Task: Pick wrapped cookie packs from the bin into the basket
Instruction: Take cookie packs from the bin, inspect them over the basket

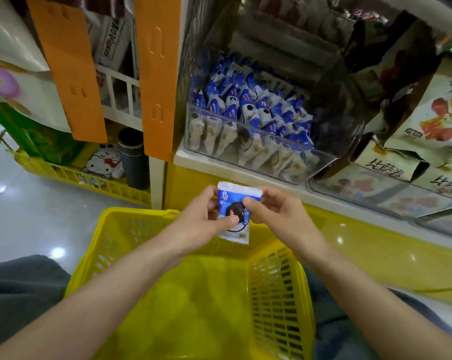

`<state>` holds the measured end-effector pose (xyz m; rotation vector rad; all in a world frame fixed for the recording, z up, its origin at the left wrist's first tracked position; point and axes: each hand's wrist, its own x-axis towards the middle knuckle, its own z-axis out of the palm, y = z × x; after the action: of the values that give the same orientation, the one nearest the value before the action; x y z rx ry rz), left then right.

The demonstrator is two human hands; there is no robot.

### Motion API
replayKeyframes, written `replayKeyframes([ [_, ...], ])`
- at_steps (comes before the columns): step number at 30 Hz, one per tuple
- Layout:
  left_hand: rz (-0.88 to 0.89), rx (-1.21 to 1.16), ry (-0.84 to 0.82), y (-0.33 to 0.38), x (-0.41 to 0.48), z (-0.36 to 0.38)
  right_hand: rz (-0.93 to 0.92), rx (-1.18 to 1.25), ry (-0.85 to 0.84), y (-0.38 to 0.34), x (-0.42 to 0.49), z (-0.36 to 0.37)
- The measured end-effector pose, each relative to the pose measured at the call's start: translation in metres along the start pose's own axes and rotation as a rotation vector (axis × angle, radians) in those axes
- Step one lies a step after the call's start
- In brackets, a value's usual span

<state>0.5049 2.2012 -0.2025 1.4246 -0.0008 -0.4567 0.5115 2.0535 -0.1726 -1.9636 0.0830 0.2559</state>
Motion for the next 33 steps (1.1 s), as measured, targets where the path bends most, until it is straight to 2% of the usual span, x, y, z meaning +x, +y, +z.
replayKeyframes([
  [3,0.018,0.049,0.022,-0.004,0.000,0.006,0.054,0.055,-0.041,0.006,-0.003,-0.003],
  [10,0.050,0.019,0.165,-0.010,-0.007,0.003,0.033,0.112,-0.047,0.015,-0.011,0.010],
  [18,-0.048,0.010,0.207,-0.014,-0.013,0.003,-0.435,-0.430,0.122,0.024,-0.021,0.018],
  [21,-0.073,-0.051,0.198,-0.014,-0.011,0.006,-0.504,-0.494,0.145,0.026,-0.021,0.017],
  [23,-0.098,-0.102,0.177,-0.014,-0.009,0.008,-0.436,-0.386,0.173,0.025,-0.018,0.015],
  [26,-0.116,-0.066,0.139,-0.015,-0.008,0.010,-0.161,-0.075,0.195,0.024,-0.011,0.010],
  [30,-0.061,-0.087,0.235,-0.016,-0.006,0.007,0.119,0.362,0.147,0.026,-0.008,0.003],
  [33,0.004,-0.132,0.255,-0.015,-0.005,0.002,0.197,0.386,0.077,0.030,-0.009,0.002],
])
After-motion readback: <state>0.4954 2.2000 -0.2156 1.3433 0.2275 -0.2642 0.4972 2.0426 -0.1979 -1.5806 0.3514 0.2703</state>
